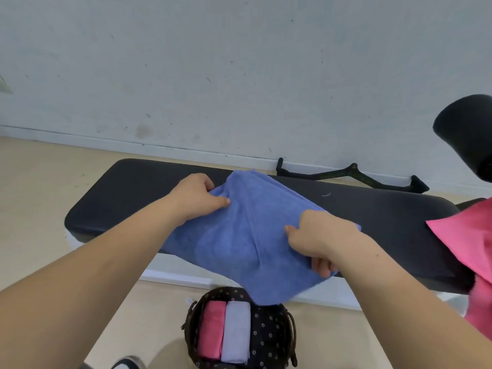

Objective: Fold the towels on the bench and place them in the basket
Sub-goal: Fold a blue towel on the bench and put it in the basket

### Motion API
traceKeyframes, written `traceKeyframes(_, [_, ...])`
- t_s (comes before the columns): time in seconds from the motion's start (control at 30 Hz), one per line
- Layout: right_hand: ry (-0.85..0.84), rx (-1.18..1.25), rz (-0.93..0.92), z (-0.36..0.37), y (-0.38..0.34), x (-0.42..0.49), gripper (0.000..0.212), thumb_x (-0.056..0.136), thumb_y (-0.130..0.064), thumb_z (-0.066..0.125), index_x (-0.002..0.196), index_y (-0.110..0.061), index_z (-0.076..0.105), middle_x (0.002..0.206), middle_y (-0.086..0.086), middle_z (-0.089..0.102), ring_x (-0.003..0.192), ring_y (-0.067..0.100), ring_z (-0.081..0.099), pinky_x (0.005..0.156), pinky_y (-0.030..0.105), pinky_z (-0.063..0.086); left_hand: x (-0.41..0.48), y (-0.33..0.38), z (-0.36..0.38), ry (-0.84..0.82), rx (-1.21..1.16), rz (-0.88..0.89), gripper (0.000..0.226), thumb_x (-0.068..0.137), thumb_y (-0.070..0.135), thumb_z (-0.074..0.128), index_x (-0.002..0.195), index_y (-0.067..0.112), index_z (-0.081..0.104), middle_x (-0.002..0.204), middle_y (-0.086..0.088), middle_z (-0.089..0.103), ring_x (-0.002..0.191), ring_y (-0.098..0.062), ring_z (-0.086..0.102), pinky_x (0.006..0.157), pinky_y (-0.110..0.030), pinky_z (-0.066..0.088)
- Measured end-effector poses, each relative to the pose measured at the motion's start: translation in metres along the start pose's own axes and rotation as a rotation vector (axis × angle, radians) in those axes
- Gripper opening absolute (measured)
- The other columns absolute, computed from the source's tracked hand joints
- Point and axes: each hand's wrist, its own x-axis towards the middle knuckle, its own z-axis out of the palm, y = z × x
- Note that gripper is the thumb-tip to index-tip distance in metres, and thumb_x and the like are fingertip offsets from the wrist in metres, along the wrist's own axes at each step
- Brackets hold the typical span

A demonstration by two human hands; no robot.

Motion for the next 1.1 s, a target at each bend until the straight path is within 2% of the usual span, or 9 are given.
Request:
traceKeyframes(0.1, [0.237, 0.027, -0.029, -0.003, 0.001, 0.003, 0.045, 0.1, -0.051, 0.042, 0.076, -0.017, 0.057, 0.067, -0.002, 0.063, 0.065, 0.02, 0.06, 0.058, 0.028, 0.04, -0.013, -0.004, -0.005, -0.095, 0.062, 0.053, 0.016, 0.083, 0.031, 0.073, 0.097, 0.024, 0.068, 0.092, 0.002, 0.073, 0.087, -0.017, 0.071, 0.083, -0.042, 0.061])
traceKeyframes(0.2, [0.478, 0.209, -0.154, 0.004, -0.006, 0.021, 0.032, 0.1, -0.049, 0.047, 0.108, -0.022, 0.062, 0.104, -0.003, 0.064, 0.094, 0.022, 0.06, 0.07, 0.034, 0.046, -0.024, -0.01, -0.004, -0.117, 0.118, 0.136, 0.002, 0.091, 0.027, 0.067, 0.093, 0.027, 0.067, 0.088, 0.007, 0.072, 0.083, -0.014, 0.069, 0.081, -0.039, 0.06])
traceKeyframes(0.33, [0.383, 0.264, -0.261, 0.02, -0.014, 0.044, 0.045, 0.1, -0.046, 0.051, 0.138, -0.021, 0.053, 0.131, 0.002, 0.058, 0.123, 0.026, 0.052, 0.095, 0.042, 0.049, -0.035, -0.016, -0.005, -0.097, 0.077, 0.165, 0.003, 0.092, 0.026, 0.066, 0.092, 0.029, 0.067, 0.087, 0.009, 0.07, 0.082, -0.011, 0.067, 0.075, -0.032, 0.057])
traceKeyframes(0.47, [0.447, 0.111, -0.195, 0.022, -0.016, 0.053, 0.033, 0.099, -0.043, 0.051, 0.123, -0.022, 0.06, 0.118, 0.001, 0.058, 0.11, 0.025, 0.054, 0.076, 0.035, 0.047, -0.037, -0.023, 0.0, -0.05, 0.036, 0.155, 0.009, 0.092, 0.025, 0.065, 0.101, 0.029, 0.064, 0.092, 0.009, 0.071, 0.087, -0.013, 0.068, 0.082, -0.039, 0.06])
traceKeyframes(0.57, [0.32, 0.056, -0.094, 0.013, -0.009, 0.046, 0.021, 0.095, -0.043, 0.053, 0.101, -0.023, 0.059, 0.099, -0.004, 0.063, 0.088, 0.021, 0.061, 0.063, 0.031, 0.043, -0.032, -0.023, -0.001, -0.044, -0.01, 0.208, 0.023, 0.093, 0.022, 0.065, 0.111, 0.035, 0.06, 0.095, 0.014, 0.068, 0.088, -0.005, 0.066, 0.081, -0.032, 0.058])
traceKeyframes(0.7, [0.097, 0.064, 0.056, -0.003, 0.009, 0.034, 0.034, 0.085, -0.057, 0.061, 0.094, -0.024, 0.06, 0.078, -0.003, 0.072, 0.067, 0.019, 0.071, 0.073, 0.038, 0.062, -0.026, -0.021, -0.002, -0.08, -0.032, 0.286, 0.029, 0.093, 0.02, 0.066, 0.11, 0.041, 0.056, 0.095, 0.013, 0.066, 0.084, -0.003, 0.064, 0.074, -0.024, 0.053])
traceKeyframes(0.9, [0.353, 0.554, -0.1, 0.01, -0.002, 0.06, 0.02, 0.089, -0.044, 0.066, 0.099, -0.026, 0.064, 0.091, -0.01, 0.066, 0.086, 0.012, 0.065, 0.077, 0.037, 0.059, -0.018, -0.025, 0.006, -0.065, 0.086, 0.3, 0.017, 0.095, 0.027, 0.066, 0.106, 0.038, 0.061, 0.104, 0.022, 0.062, 0.089, 0.001, 0.058, 0.071, -0.019, 0.045])
traceKeyframes(0.97, [0.364, 0.694, -0.115, 0.016, -0.01, 0.071, 0.019, 0.091, -0.039, 0.065, 0.106, -0.026, 0.065, 0.094, -0.01, 0.065, 0.088, 0.01, 0.064, 0.075, 0.031, 0.054, -0.014, -0.026, 0.006, -0.047, 0.159, 0.286, 0.014, 0.094, 0.034, 0.067, 0.107, 0.037, 0.061, 0.106, 0.02, 0.06, 0.093, -0.003, 0.058, 0.075, -0.022, 0.046])
traceKeyframes(1.1, [0.365, 0.858, -0.079, 0.017, -0.021, 0.087, 0.019, 0.088, -0.035, 0.067, 0.105, -0.029, 0.065, 0.093, -0.009, 0.069, 0.09, 0.013, 0.067, 0.087, 0.041, 0.058, -0.012, -0.027, 0.005, -0.05, 0.208, 0.278, 0.009, 0.092, 0.039, 0.067, 0.092, 0.036, 0.059, 0.101, 0.015, 0.061, 0.09, -0.005, 0.058, 0.076, -0.029, 0.051])
